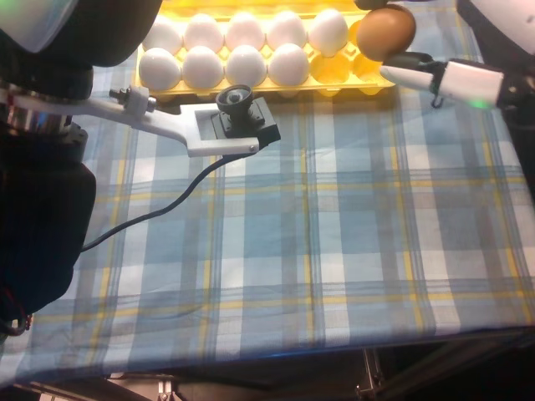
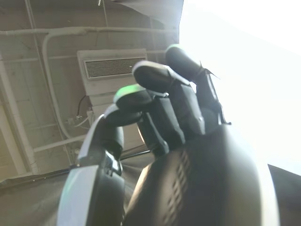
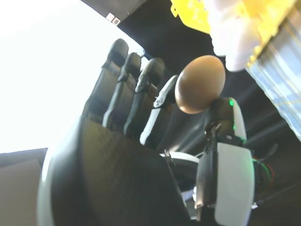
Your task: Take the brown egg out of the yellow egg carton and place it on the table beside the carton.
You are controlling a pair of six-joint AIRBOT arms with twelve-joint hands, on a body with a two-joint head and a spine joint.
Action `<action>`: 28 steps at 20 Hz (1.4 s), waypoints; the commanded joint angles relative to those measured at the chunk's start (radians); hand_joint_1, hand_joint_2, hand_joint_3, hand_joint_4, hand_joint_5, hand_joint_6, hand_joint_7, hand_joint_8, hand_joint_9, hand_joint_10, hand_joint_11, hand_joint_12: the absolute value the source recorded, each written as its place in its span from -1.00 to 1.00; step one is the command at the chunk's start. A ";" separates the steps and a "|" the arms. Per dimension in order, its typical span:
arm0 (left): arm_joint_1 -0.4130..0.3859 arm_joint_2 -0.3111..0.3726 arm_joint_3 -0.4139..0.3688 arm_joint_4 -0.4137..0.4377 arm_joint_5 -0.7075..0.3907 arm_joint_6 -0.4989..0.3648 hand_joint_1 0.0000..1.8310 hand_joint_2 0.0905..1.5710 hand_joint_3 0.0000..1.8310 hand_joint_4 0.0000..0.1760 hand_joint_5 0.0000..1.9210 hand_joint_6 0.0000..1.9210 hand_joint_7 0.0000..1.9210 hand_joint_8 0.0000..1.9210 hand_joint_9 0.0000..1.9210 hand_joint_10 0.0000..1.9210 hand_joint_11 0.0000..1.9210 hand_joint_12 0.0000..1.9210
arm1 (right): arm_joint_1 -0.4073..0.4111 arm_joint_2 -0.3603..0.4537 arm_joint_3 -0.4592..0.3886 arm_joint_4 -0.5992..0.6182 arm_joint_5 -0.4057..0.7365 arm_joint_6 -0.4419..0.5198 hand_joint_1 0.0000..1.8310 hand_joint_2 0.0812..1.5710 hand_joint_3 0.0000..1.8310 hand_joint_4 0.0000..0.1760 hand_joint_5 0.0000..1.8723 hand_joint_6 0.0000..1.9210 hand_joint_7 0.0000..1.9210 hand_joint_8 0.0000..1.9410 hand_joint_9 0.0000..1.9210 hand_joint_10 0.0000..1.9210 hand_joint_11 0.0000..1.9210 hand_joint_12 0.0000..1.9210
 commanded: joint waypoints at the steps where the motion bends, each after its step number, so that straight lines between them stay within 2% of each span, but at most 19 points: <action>1: -0.023 -0.011 -0.008 0.032 -0.082 -0.011 -0.24 0.76 -1.00 -1.00 -0.06 0.99 -0.06 0.97 -0.32 0.90 -0.66 0.79 | -0.003 0.005 -0.012 -0.012 0.162 0.001 0.11 0.43 -1.00 0.29 -0.03 0.14 -0.27 -1.00 -0.43 -0.99 -0.47 -0.84; 2: -0.023 -0.011 -0.008 0.032 -0.082 -0.011 -0.27 0.77 -1.00 -1.00 -0.03 1.00 -0.05 0.97 -0.31 0.87 -0.64 0.76 | -0.015 0.008 -0.021 -0.013 0.176 0.001 0.12 0.43 -1.00 -0.07 -0.03 0.14 -0.16 -0.99 -0.40 -0.99 -0.47 -0.81; 3: -0.023 -0.011 -0.008 0.032 -0.082 -0.011 -0.27 0.78 -1.00 -1.00 -0.04 1.00 -0.06 0.99 -0.32 0.91 -0.64 0.81 | -0.031 0.011 -0.033 -0.016 0.189 0.002 0.13 0.43 -1.00 -0.24 -0.03 0.14 -0.06 -0.99 -0.40 -1.00 -0.48 -0.79; 4: -0.023 -0.012 -0.009 0.032 -0.082 -0.011 -0.25 0.76 -1.00 -1.00 -0.11 0.98 -0.09 0.98 -0.35 0.89 -0.69 0.83 | -0.038 0.011 -0.039 -0.020 0.193 0.002 0.12 0.42 -1.00 -0.05 -0.02 0.12 -0.15 -1.00 -0.41 -1.00 -0.47 -0.76; 6: -0.023 -0.012 -0.009 0.032 -0.082 -0.011 -0.23 0.76 -1.00 -1.00 -0.10 0.81 -0.07 0.88 -0.32 0.78 -0.66 0.75 | -0.063 0.003 -0.052 -0.029 0.193 0.002 0.17 0.42 -1.00 -1.00 0.00 0.10 -0.33 -1.00 -0.45 -1.00 -0.68 -0.29; 7: -0.023 -0.012 -0.009 0.032 -0.082 -0.011 -0.23 0.76 -1.00 -1.00 -0.10 0.81 -0.07 0.88 -0.32 0.78 -0.66 0.75 | -0.068 -0.002 -0.053 -0.029 0.193 0.003 0.17 0.42 -1.00 -1.00 0.00 0.10 -0.33 -1.00 -0.45 -1.00 -0.68 -0.29; 8: -0.023 -0.012 -0.009 0.032 -0.082 -0.011 -0.21 0.74 -1.00 -1.00 -0.04 0.88 -0.05 0.89 -0.33 0.79 -0.68 0.75 | -0.082 -0.017 -0.050 -0.027 0.193 0.004 0.18 0.42 -1.00 -1.00 -0.01 0.11 -0.12 -0.99 -0.44 -1.00 -0.82 -0.11; 9: -0.023 -0.012 -0.009 0.032 -0.082 -0.011 -0.20 0.74 -1.00 -1.00 -0.10 0.88 -0.09 0.89 -0.36 0.78 -0.71 0.75 | -0.092 -0.024 -0.048 -0.019 0.192 0.004 0.19 0.43 -1.00 -1.00 -0.02 0.11 -0.07 -0.99 -0.44 -1.00 -0.84 -0.11; 11: -0.023 -0.012 -0.009 0.032 -0.082 -0.011 -0.23 0.75 -1.00 -1.00 -0.11 0.84 -0.09 0.89 -0.35 0.79 -0.70 0.77 | -0.108 -0.043 -0.041 -0.004 0.186 0.010 0.21 0.42 -1.00 -1.00 -0.01 0.10 0.03 -1.00 -0.46 -1.00 -0.80 -0.27; 14: -0.023 -0.012 -0.009 0.032 -0.082 -0.011 -0.17 0.71 -1.00 -1.00 -0.12 0.86 -0.07 0.93 -0.31 0.82 -0.67 0.78 | -0.112 -0.076 -0.022 -0.004 0.135 0.017 0.15 0.45 -1.00 -1.00 -0.05 0.17 -0.12 -1.00 -0.48 -1.00 -0.72 -0.41; 15: -0.023 -0.012 -0.009 0.032 -0.082 -0.011 -0.18 0.71 -1.00 -1.00 -0.13 0.87 -0.07 0.95 -0.32 0.83 -0.65 0.80 | -0.112 -0.083 -0.014 -0.004 0.122 0.017 0.11 0.45 -1.00 0.01 -0.06 0.17 -0.29 -1.00 -0.50 -1.00 -0.69 -0.40; 16: -0.023 -0.012 -0.009 0.032 -0.082 -0.011 -0.18 0.71 -1.00 -1.00 -0.13 0.90 -0.09 0.94 -0.33 0.79 -0.66 0.78 | -0.112 -0.092 -0.005 -0.001 0.106 0.017 0.07 0.46 -1.00 0.67 -0.08 0.21 -0.45 -1.00 -0.53 -1.00 -0.72 -0.34; 17: -0.023 -0.012 -0.009 0.032 -0.082 -0.011 -0.18 0.71 -1.00 -1.00 -0.13 0.90 -0.09 0.94 -0.33 0.79 -0.66 0.78 | -0.112 -0.099 0.000 0.001 0.095 0.017 0.07 0.46 -1.00 0.67 -0.08 0.21 -0.45 -1.00 -0.53 -1.00 -0.72 -0.34; 18: -0.023 -0.012 -0.009 0.032 -0.082 -0.011 -0.22 0.71 -1.00 -1.00 -0.11 0.87 -0.08 0.96 -0.34 0.82 -0.67 0.75 | -0.112 -0.104 0.004 0.001 0.086 0.017 0.08 0.46 -1.00 0.44 -0.08 0.21 -0.08 -0.97 -0.52 -1.00 -0.76 -0.36; 19: -0.023 -0.012 -0.009 0.032 -0.082 -0.011 -0.25 0.73 -1.00 -1.00 -0.10 0.84 -0.08 0.98 -0.35 0.84 -0.69 0.77 | -0.112 -0.107 0.006 0.001 0.080 0.017 0.05 0.46 -1.00 0.89 -0.09 0.22 -0.06 -0.99 -0.52 -1.00 -0.75 -0.42; 20: -0.023 -0.012 -0.009 0.032 -0.082 -0.011 -0.25 0.72 -1.00 -1.00 -0.10 0.83 -0.09 0.96 -0.36 0.79 -0.70 0.73 | -0.112 -0.109 0.007 0.005 0.079 0.017 -0.07 0.37 -1.00 -1.00 -0.14 -0.53 -0.18 -1.00 -0.54 -0.99 -0.74 -0.43; 21: -0.023 -0.012 -0.009 0.032 -0.082 -0.011 -0.25 0.72 -1.00 -1.00 -0.10 0.83 -0.09 0.96 -0.36 0.79 -0.70 0.73 | -0.112 -0.109 0.007 0.007 0.079 0.017 -0.07 0.37 -1.00 -1.00 -0.14 -0.53 -0.18 -1.00 -0.54 -0.99 -0.74 -0.43; 22: -0.023 -0.012 -0.009 0.032 -0.082 -0.011 -0.22 0.70 -1.00 -1.00 -0.12 0.86 -0.10 0.97 -0.35 0.82 -0.71 0.77 | -0.112 -0.109 0.008 0.007 0.079 0.017 -0.14 0.27 -1.00 -1.00 -0.12 -0.95 -0.32 -1.00 -0.60 -1.00 -0.79 -0.44; 28: -0.023 -0.012 -0.008 0.032 -0.082 -0.011 -0.14 0.67 -1.00 -1.00 -0.11 0.83 -0.07 0.90 -0.30 0.76 -0.63 0.74 | -0.112 -0.109 0.008 0.012 0.082 0.018 -0.17 0.19 -1.00 -1.00 -0.32 -1.00 -0.40 -1.00 -0.65 -1.00 -0.87 -0.47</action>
